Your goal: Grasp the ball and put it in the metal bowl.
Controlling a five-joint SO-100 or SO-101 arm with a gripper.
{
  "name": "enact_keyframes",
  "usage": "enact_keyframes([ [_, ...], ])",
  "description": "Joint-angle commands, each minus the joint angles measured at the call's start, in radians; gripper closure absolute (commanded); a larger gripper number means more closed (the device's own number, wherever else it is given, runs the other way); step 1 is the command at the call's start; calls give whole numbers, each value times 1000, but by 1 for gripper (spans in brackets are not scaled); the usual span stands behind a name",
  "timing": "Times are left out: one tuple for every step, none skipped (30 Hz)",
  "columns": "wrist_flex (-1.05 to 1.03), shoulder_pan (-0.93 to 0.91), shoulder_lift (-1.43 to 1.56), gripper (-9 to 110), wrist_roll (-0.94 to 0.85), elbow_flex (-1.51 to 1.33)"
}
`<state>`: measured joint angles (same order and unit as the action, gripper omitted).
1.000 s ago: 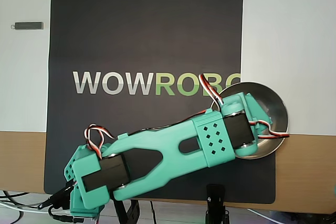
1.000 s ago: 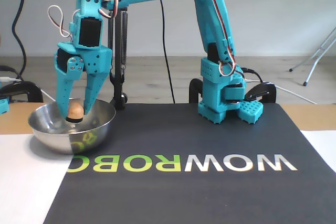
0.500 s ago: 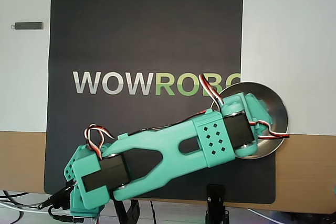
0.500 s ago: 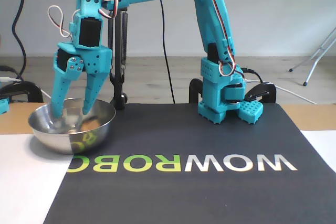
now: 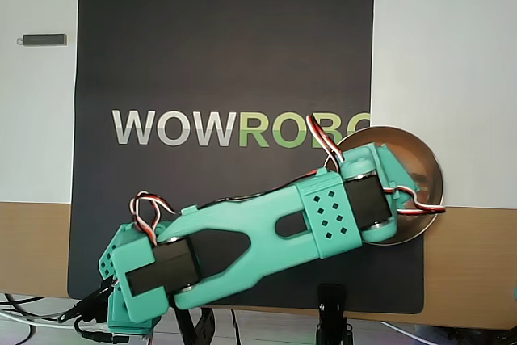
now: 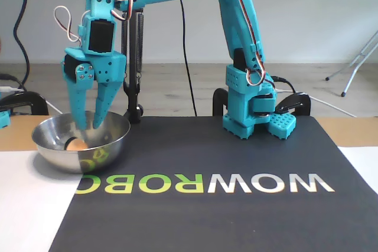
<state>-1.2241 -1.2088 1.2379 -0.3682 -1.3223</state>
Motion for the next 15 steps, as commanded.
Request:
enact_keyframes([
  [8,-9,20,101,-2,41],
  [8,-11,20,102,2,41],
  [6,-11,21,102,3,41],
  [5,-11,21,102,5,41],
  [5,-9,21,102,6,41],
  [3,-9,21,102,6,43],
  [2,-8,21,102,6,43],
  [0,-5,23,102,6,43],
  [-3,-3,23,102,6,43],
  [-3,-2,28,102,8,43],
  [-3,0,37,102,8,43],
  [-5,8,49,102,8,38],
  [-5,14,63,102,8,32],
  [-8,20,75,102,9,29],
  [-21,25,87,102,9,29],
])
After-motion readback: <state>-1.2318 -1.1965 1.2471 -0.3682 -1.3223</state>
